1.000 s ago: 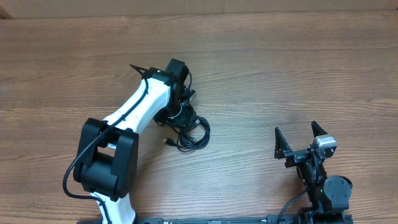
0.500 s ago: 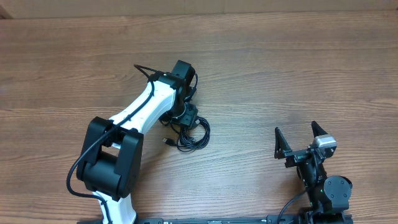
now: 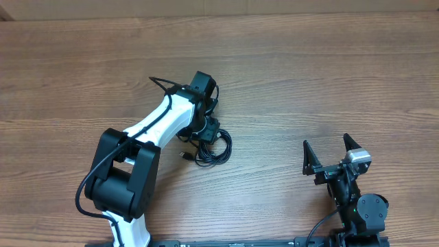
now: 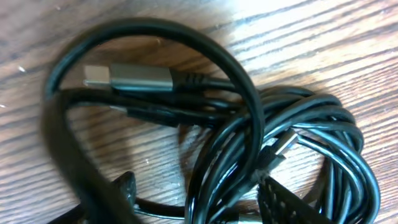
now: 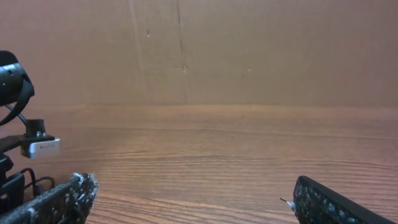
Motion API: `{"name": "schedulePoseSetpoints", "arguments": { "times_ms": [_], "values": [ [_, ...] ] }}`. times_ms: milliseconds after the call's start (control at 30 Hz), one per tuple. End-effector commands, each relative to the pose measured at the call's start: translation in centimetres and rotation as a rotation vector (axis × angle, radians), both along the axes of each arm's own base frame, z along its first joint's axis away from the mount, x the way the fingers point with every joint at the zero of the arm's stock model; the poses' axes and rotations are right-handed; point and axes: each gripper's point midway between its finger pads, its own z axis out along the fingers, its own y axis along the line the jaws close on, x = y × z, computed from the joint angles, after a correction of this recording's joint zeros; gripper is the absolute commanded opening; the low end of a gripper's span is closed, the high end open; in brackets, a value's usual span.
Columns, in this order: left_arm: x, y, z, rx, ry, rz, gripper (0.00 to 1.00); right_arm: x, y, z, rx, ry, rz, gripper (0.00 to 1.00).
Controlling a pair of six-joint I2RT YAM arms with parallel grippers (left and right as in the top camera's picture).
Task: Untangle cables
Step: 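Reach the left gripper down onto the black cable bundle and grasp it, then lift the cable bundle with the left gripper toward the table center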
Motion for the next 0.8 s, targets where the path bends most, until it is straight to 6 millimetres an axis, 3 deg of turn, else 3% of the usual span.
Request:
{"name": "schedulePoseSetpoints", "arguments": {
  "times_ms": [0,133,233,367,633,767],
  "values": [
    [-0.8,0.0,-1.0,0.009,0.027,0.007,0.55,0.1,-0.3,-0.2,0.006,0.000,-0.017,1.00],
    [-0.7,0.0,-1.0,0.007,0.024,0.007,0.45,0.1,-0.3,-0.2,0.006,0.000,-0.017,1.00],
    [-0.5,-0.1,-0.9,0.003,0.021,0.035,0.24,0.1,-0.3,-0.2,0.006,0.000,-0.017,1.00],
    [-0.5,-0.2,-0.9,-0.003,0.021,0.052,0.04,0.1,-0.3,-0.2,0.006,0.000,-0.017,1.00],
    [-0.8,-0.5,0.3,-0.020,0.040,0.075,0.04,0.1,-0.3,-0.2,0.006,0.000,-0.017,1.00],
    [0.3,-0.9,3.6,-0.043,0.010,0.157,0.04,0.1,-0.3,-0.2,0.006,0.000,-0.017,1.00]
  ]
}}
